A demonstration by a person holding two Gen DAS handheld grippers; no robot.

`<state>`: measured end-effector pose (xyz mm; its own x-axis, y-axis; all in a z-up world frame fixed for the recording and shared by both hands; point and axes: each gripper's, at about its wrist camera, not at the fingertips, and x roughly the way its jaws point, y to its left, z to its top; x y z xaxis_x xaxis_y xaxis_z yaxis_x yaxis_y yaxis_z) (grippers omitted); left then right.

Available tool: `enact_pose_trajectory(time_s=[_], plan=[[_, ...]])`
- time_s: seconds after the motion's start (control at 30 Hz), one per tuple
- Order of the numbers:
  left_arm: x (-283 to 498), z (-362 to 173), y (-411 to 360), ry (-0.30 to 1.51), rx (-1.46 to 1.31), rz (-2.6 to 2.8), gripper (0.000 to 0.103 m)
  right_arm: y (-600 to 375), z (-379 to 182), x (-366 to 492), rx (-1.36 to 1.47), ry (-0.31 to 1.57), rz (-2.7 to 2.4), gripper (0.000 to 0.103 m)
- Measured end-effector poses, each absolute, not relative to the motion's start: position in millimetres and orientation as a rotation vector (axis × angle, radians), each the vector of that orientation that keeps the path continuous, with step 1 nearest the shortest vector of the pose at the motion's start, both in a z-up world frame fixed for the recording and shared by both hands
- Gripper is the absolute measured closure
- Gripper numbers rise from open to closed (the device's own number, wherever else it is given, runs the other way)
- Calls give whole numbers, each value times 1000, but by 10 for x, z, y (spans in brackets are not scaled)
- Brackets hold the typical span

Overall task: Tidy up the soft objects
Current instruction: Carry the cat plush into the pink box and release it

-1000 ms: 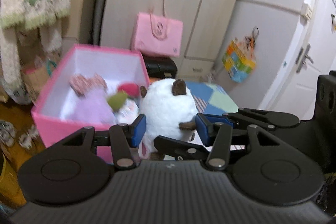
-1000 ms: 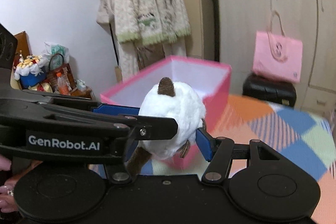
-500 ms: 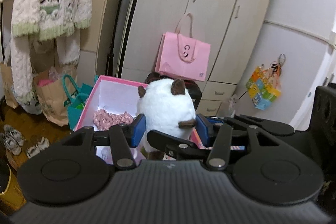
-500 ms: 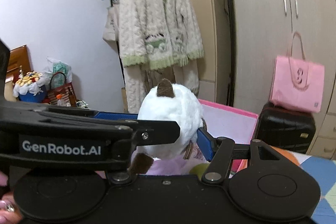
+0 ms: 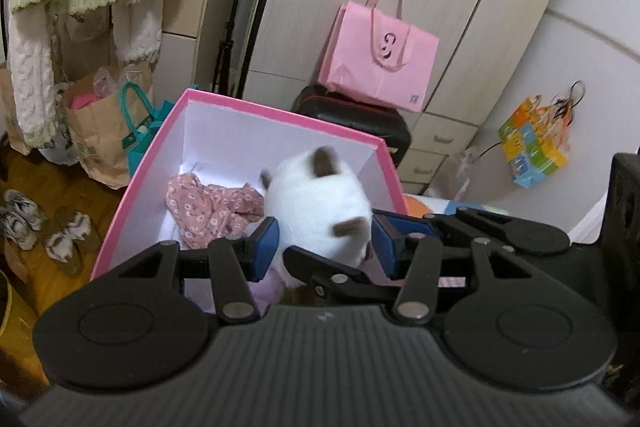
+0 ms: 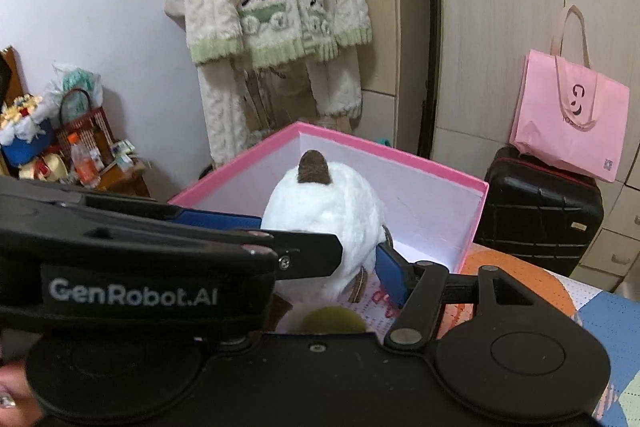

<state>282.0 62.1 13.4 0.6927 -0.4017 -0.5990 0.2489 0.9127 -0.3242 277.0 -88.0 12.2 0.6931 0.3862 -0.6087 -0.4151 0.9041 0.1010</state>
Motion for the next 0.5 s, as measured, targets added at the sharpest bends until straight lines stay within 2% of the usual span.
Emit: enact_pose_trajectory(time_s=[0.23,0.5], plan=[[2739,116,684,669,-226,-281,50,-1014,14,2851,-20,697,394,35],[2179,376,740,586,-173,-283,45,-1182,161,2208,-32,611,418,32]])
